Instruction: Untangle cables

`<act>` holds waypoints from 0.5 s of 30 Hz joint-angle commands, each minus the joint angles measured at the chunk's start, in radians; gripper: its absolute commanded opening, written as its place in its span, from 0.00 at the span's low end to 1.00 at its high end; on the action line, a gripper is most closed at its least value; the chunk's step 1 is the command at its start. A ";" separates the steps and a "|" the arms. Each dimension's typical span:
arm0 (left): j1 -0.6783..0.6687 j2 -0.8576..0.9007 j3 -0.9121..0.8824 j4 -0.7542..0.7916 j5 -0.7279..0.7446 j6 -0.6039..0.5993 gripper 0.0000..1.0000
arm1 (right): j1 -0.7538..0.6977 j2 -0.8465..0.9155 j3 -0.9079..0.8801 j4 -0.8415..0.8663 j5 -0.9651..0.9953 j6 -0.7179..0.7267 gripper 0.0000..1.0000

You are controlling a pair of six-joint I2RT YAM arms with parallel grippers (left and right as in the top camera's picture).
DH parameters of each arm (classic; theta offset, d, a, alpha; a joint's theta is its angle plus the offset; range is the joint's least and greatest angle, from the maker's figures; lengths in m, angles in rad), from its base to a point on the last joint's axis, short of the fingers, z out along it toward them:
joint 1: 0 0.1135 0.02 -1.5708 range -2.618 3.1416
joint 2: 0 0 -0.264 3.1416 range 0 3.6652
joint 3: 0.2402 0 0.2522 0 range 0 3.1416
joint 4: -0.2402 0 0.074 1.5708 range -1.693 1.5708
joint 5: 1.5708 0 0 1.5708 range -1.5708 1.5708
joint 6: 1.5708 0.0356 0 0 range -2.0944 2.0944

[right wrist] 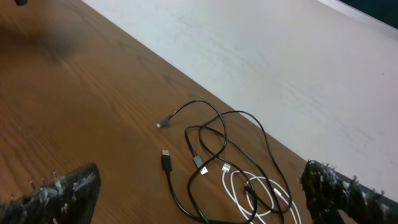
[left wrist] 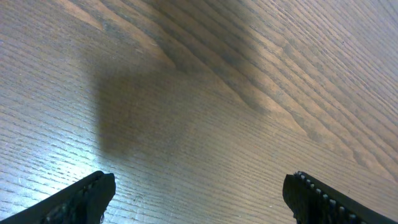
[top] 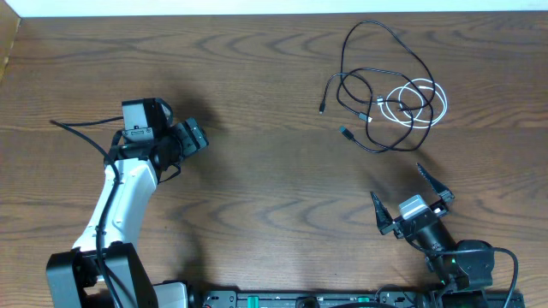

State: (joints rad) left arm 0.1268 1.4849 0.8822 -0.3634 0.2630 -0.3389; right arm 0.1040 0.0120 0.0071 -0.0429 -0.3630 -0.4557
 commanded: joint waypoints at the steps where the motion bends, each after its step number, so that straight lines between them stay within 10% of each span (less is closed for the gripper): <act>1: -0.005 -0.002 0.005 -0.003 -0.006 0.013 0.92 | -0.006 -0.007 -0.002 -0.006 0.013 0.014 0.99; 15: -0.005 -0.002 0.005 -0.002 -0.017 0.013 0.92 | -0.006 -0.007 -0.002 -0.006 0.013 0.014 0.99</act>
State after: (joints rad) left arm 0.1268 1.4849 0.8822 -0.3634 0.2630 -0.3389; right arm 0.1040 0.0120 0.0071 -0.0433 -0.3630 -0.4557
